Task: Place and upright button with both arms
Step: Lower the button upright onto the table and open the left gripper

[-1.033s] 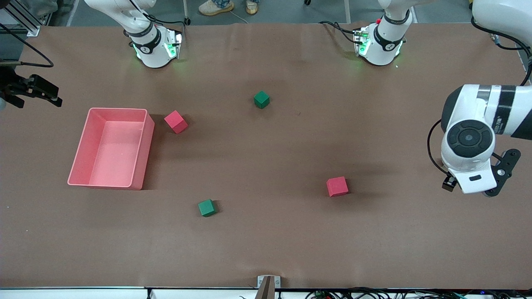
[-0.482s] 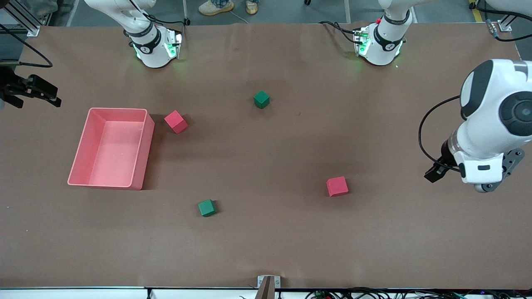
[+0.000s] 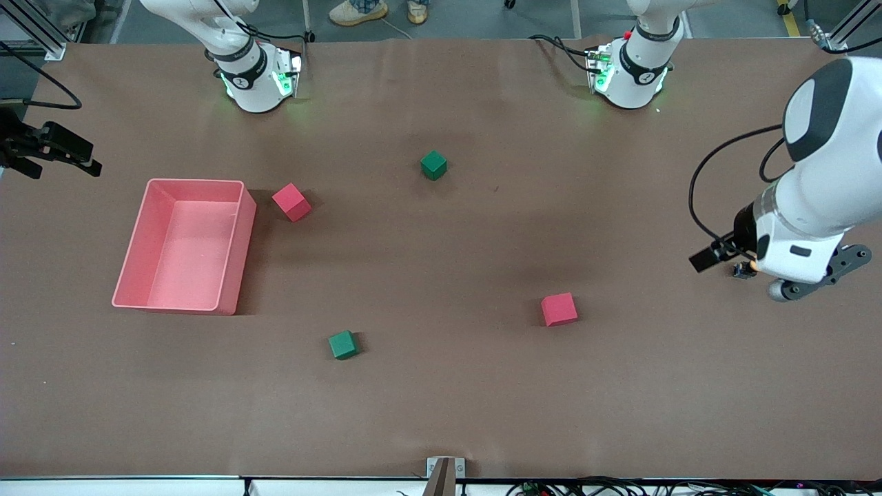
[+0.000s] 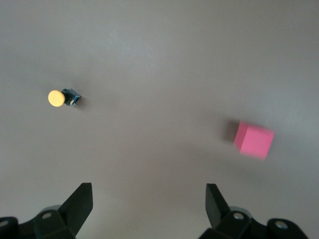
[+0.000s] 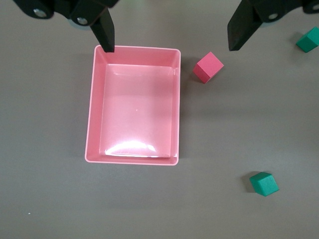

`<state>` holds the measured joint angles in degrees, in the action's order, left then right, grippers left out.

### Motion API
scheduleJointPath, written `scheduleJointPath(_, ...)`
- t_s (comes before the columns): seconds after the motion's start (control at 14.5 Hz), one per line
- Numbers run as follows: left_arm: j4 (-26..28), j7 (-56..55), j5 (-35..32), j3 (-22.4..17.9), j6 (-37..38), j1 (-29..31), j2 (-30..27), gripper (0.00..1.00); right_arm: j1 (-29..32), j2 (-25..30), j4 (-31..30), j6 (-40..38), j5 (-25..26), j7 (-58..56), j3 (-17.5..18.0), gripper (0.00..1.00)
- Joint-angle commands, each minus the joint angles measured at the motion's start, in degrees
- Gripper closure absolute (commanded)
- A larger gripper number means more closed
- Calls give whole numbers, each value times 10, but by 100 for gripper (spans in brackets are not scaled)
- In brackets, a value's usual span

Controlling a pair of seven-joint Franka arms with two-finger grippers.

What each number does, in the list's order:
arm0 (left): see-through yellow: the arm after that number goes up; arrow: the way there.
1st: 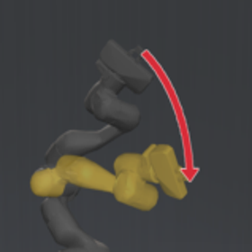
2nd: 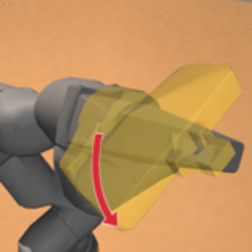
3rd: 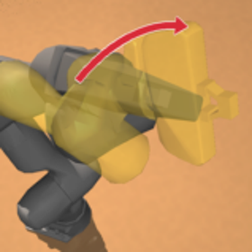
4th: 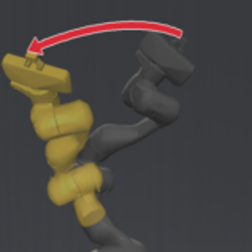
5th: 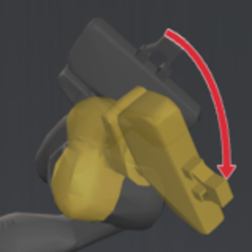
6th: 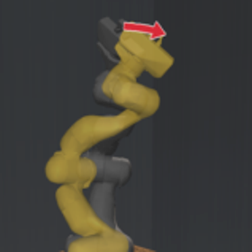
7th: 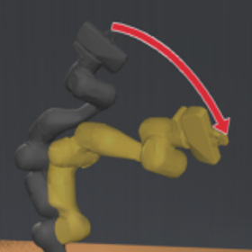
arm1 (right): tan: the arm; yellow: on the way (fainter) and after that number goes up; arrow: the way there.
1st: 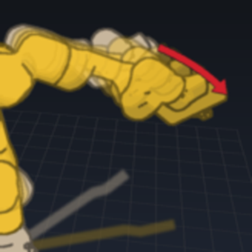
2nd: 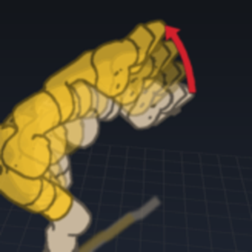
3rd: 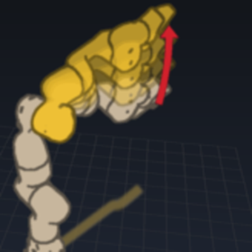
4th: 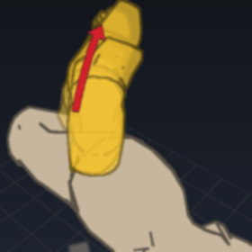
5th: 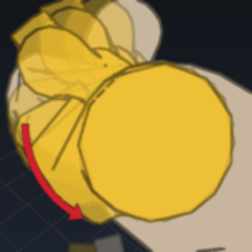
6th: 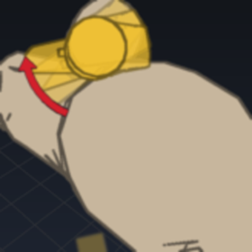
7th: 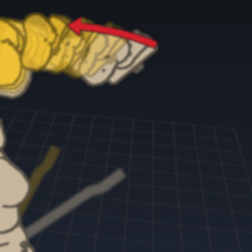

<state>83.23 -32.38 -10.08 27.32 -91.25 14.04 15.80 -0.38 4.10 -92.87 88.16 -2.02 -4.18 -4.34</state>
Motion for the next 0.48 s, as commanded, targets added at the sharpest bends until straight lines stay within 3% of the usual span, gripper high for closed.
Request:
scheduleJointPath(0.0, 4, 147, 47, 0, 32, 28, -36, 0, 9, 10, -5, 2, -6, -5, 4, 0)
scheduleJointPath(0.14, 5, 189, 109, 0, 33, 59, -59, 0, 8, 8, 1, 3, -2, -5, 5, 0)
scheduleJointPath(0.41, 3, 195, 106, -5, 33, 47, -78, 0, 7, 7, 13, 2, -2, -5, 5, 0)
